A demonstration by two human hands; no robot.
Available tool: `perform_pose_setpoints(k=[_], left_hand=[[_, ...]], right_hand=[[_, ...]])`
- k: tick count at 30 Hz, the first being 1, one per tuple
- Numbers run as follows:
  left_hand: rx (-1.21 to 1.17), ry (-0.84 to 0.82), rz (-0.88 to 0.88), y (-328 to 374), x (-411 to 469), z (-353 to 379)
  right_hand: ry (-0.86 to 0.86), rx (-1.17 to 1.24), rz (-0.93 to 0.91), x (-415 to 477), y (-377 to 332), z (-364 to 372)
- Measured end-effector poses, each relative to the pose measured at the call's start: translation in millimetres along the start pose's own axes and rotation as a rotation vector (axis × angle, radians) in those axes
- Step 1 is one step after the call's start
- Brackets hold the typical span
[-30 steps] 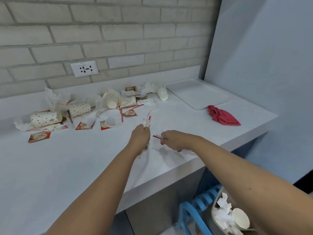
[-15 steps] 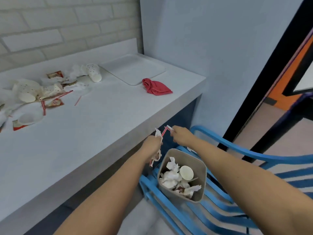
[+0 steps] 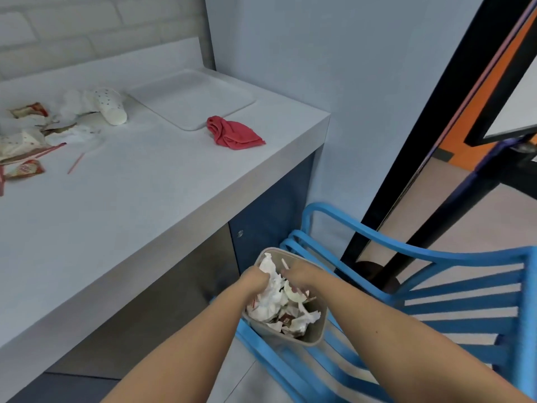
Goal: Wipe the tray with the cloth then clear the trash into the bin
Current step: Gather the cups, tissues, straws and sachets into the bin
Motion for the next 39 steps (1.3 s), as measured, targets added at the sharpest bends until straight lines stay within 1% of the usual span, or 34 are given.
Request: perform_pose_setpoints(k=[3, 6, 8, 11, 14, 18, 20, 23, 27, 32, 39], left_hand=[[0.106, 0.017, -0.01, 0, -1, -1], [0.251, 0.034, 0.035, 3, -5, -10], [0.328, 0.041, 0.071, 4, -8, -16], [0.27, 0.104, 0.086, 5, -13, -28], [0.254, 0.202, 0.18, 9, -25, -45], [0.091, 0.358, 0.287, 9, -41, -72], [0.014, 0.399, 0.334, 8, -50, -86], [-0.062, 0.447, 0.354, 1, -71, -112], [-0.168, 0.632, 0.382, -16, -99, -161], [-0.269, 0.796, 0.34, -58, -127, -228], [-0.324, 0.913, 0.248, -147, -152, -321]], right_hand=[[-0.003, 0.035, -0.03, 2, 0, 5], [-0.015, 0.017, -0.033, 6, -3, 2], [-0.063, 0.006, -0.048, 2, -10, -4], [-0.117, 0.038, -0.06, -10, -27, -13], [-0.117, 0.065, -0.066, -18, -46, -20], [-0.109, -0.001, -0.133, -31, -85, -31], [-0.111, -0.025, -0.179, -40, -107, -34], [-0.145, -0.065, -0.237, -56, -141, -35], [-0.156, -0.107, -0.315, -83, -192, -34], [-0.16, -0.119, -0.463, -113, -266, -19], [-0.157, -0.162, -0.594, -131, -367, 33]])
Point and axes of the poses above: each hand's wrist, its own x-axis towards the middle knuckle, its own z-axis out of the palm, y = z × x, the point moved 1 cm from there along x, towards the middle knuckle, and after that the axes turned 1 degree about x, right-handed, at the moved point
